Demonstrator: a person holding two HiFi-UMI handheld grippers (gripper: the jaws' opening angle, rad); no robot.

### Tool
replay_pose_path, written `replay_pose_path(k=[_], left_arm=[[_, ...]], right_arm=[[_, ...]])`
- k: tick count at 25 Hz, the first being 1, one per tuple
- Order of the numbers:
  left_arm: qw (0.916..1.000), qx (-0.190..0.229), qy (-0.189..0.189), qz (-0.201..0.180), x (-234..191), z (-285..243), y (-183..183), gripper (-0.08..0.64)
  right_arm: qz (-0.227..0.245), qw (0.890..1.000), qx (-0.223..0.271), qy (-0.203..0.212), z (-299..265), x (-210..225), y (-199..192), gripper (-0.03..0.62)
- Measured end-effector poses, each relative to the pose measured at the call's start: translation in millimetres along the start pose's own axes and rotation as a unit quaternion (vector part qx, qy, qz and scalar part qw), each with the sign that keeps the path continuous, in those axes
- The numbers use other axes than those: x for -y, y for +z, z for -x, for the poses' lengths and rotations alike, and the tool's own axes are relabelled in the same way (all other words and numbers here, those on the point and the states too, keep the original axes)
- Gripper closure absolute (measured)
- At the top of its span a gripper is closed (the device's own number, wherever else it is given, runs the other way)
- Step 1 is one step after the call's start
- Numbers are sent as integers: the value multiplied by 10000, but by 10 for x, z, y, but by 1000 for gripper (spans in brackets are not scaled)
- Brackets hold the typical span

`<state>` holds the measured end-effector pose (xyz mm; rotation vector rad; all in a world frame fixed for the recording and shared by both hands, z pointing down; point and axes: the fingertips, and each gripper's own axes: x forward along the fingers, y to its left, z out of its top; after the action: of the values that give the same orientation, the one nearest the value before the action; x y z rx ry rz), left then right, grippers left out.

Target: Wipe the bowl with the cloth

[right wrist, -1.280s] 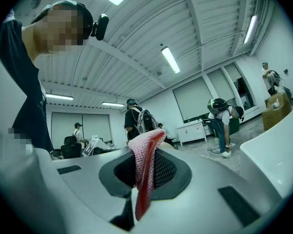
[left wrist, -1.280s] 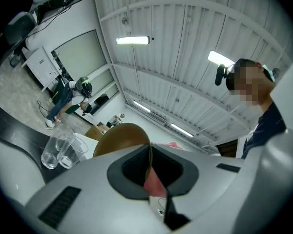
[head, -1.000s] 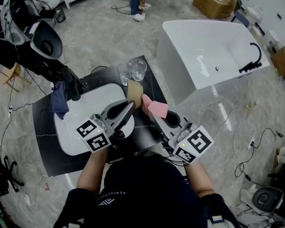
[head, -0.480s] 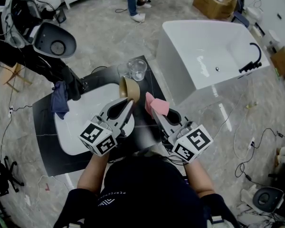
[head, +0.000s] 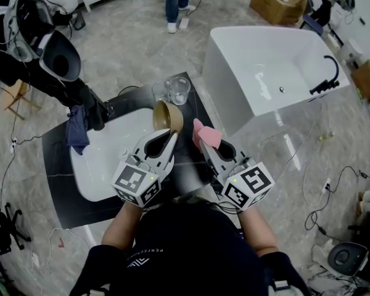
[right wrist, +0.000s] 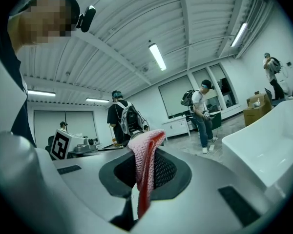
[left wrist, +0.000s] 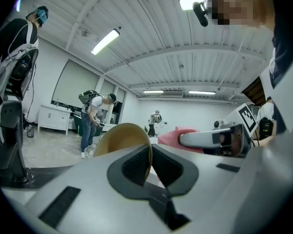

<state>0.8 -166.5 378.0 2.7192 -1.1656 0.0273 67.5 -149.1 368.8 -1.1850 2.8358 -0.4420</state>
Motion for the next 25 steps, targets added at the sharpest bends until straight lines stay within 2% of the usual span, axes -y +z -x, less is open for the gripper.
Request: replay_pose_path(k=[11, 25], left_arm=[[9990, -259, 174, -329, 9, -27, -92, 540], [9977, -589, -48, -341, 92, -72, -264, 540]], right_arm=[[6, 9975, -399, -580, -57, 166, -197, 549], [-96, 9953, -562, -789, -36, 268, -300, 550]])
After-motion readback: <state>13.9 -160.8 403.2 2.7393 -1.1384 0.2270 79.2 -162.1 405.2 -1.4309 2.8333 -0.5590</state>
